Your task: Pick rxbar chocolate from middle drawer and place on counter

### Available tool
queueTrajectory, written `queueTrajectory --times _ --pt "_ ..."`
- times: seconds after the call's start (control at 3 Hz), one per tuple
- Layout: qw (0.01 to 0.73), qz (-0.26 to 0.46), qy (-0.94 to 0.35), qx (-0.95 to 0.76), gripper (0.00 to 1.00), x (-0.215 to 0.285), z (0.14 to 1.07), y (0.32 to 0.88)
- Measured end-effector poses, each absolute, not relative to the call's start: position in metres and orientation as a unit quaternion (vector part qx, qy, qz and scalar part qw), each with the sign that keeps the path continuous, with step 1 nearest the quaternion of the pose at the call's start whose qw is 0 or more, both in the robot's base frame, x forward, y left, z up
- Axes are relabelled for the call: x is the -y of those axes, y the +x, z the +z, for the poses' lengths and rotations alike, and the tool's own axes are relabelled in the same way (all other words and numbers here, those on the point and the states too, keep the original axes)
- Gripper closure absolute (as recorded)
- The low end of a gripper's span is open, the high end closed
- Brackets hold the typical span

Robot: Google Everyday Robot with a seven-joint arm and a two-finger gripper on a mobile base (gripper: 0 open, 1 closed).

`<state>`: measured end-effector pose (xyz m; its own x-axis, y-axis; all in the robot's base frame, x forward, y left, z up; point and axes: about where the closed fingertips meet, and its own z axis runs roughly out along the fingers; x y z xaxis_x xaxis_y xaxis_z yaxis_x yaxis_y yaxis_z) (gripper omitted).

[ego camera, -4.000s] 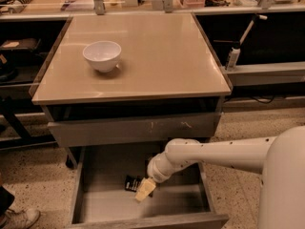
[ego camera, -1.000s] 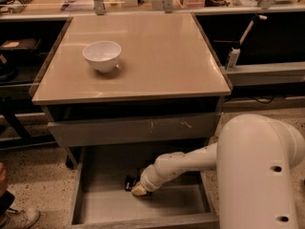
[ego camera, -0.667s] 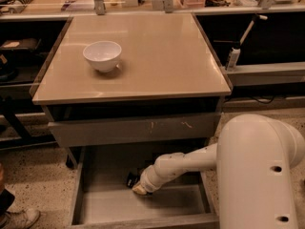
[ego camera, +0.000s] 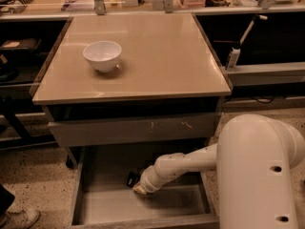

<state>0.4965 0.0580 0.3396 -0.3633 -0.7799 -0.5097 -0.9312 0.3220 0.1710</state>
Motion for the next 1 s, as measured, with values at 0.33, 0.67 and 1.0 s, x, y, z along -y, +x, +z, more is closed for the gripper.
queueTrajectory --times 0.33,0.67,1.0 --pt "0.17 0.223 -0.538 -0.795 1.0 -0.0594 0.3486 0.498" --pt "0.17 0.223 -0.538 -0.795 1.0 -0.0602 0.3546 0.499" --pt "0.17 0.223 -0.538 -0.795 1.0 -0.0604 0.3567 0.4992"
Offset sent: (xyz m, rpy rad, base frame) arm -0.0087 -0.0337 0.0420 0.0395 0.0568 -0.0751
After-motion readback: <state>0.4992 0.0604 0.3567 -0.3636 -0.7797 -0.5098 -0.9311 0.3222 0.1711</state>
